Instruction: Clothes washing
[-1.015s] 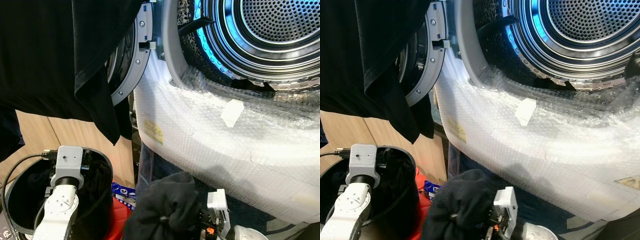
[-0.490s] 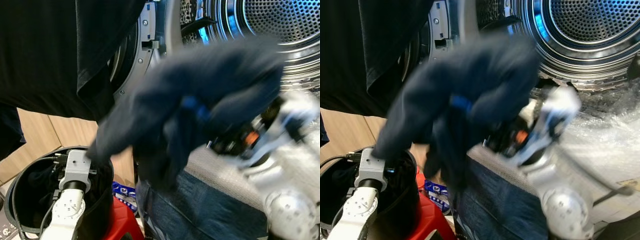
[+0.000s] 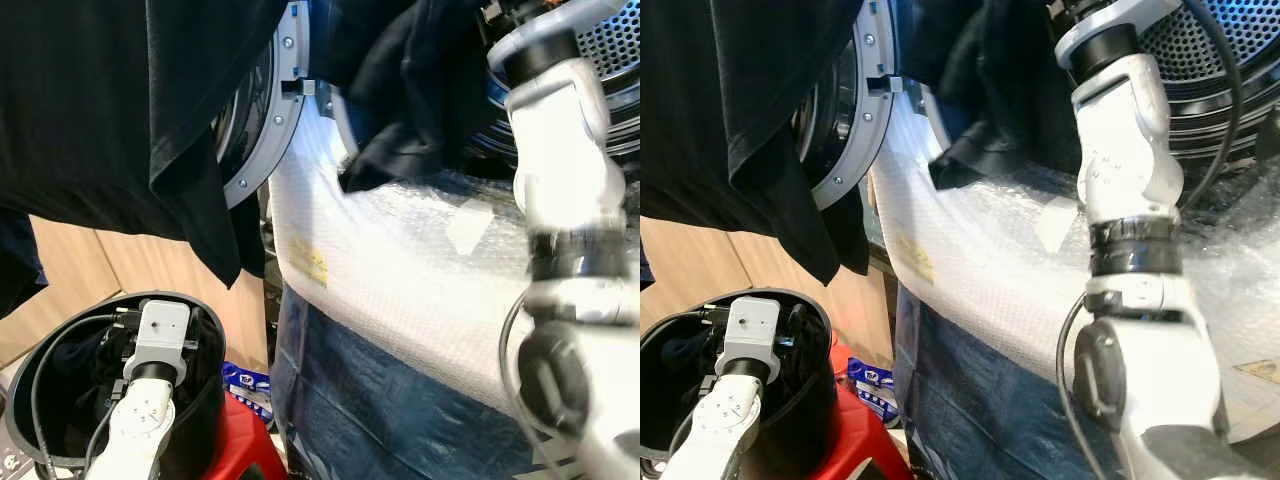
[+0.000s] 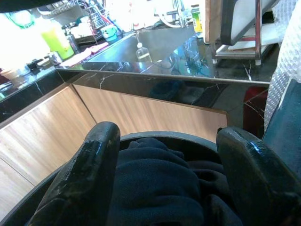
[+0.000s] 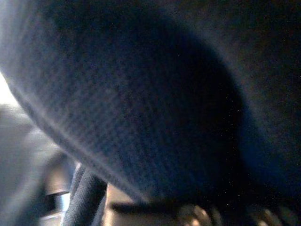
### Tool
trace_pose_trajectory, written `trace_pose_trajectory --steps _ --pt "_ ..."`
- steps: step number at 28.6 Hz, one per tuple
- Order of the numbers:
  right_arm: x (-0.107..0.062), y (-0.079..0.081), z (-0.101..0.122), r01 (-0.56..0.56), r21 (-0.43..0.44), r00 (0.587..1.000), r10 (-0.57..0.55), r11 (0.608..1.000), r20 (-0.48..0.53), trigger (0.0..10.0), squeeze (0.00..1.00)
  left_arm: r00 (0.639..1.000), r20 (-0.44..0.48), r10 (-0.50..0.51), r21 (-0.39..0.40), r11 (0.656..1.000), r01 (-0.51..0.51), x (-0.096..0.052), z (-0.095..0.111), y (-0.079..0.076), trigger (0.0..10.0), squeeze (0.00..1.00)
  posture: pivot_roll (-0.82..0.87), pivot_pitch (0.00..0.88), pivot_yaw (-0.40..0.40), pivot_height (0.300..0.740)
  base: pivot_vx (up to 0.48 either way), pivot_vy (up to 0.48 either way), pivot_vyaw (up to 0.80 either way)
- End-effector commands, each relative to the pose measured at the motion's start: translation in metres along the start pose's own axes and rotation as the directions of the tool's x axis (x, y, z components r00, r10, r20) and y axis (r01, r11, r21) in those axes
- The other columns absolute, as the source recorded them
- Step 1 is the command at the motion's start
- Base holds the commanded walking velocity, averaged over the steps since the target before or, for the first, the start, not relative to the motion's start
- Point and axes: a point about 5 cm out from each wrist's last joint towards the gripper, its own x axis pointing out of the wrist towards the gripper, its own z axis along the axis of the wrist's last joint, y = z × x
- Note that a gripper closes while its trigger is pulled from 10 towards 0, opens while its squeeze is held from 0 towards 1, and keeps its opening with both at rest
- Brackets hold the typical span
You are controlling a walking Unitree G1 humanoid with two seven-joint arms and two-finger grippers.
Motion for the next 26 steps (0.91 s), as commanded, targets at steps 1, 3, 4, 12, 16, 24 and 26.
trace_pose_trajectory --steps 1,3,4,12,16,24,26 --pt "0.007 -0.020 0.008 0.207 -0.102 0.975 -0.213 0.973 -0.055 0.0 0.00 1.000 0.010 -0.010 0.018 1.000 0.010 0.002 0.001 -0.003 10.0 0.00 0.01 0.000 -0.024 0.740 0.000 0.000 0.00" --pt "0.007 -0.036 0.010 0.351 -0.204 0.922 -0.376 0.914 -0.097 0.0 0.00 1.000 0.010 -0.011 0.018 1.000 0.011 0.002 0.002 -0.004 10.0 0.00 0.01 0.000 -0.027 0.740 0.000 0.000 0.00" --pt "0.007 -0.038 0.010 0.367 -0.217 0.913 -0.395 0.905 -0.104 0.0 0.00 1.000 0.010 -0.011 0.018 1.000 0.011 0.003 0.002 -0.004 10.0 0.00 0.01 0.000 -0.027 0.740 0.000 0.000 0.00" --pt "-0.009 -0.065 -0.001 0.493 -0.451 0.766 -0.617 0.744 -0.182 10.0 0.00 1.000 0.001 -0.014 0.011 1.000 0.014 0.002 0.000 -0.008 10.0 0.00 0.02 0.000 -0.052 0.740 0.000 0.000 0.00" --pt "-0.012 -0.063 -0.015 0.468 -0.438 0.760 -0.602 0.768 -0.243 10.0 0.00 1.000 -0.003 -0.024 0.006 1.000 0.024 -0.001 -0.001 -0.009 10.0 0.00 0.03 0.000 -0.054 0.740 0.000 0.000 0.00" --pt "-0.002 -0.058 0.007 0.476 -0.507 0.776 -0.614 0.719 -0.142 10.0 1.00 1.000 -0.005 -0.029 0.010 1.000 0.029 0.000 0.000 -0.009 10.0 0.00 0.03 0.000 -0.050 0.740 0.000 0.000 0.00" --pt "0.002 -0.059 0.027 0.530 -0.504 0.771 -0.635 0.682 -0.047 10.0 1.00 1.000 0.000 -0.031 0.009 0.999 0.031 -0.001 0.002 -0.010 10.0 0.00 0.04 0.000 -0.049 0.740 0.000 0.000 0.00"
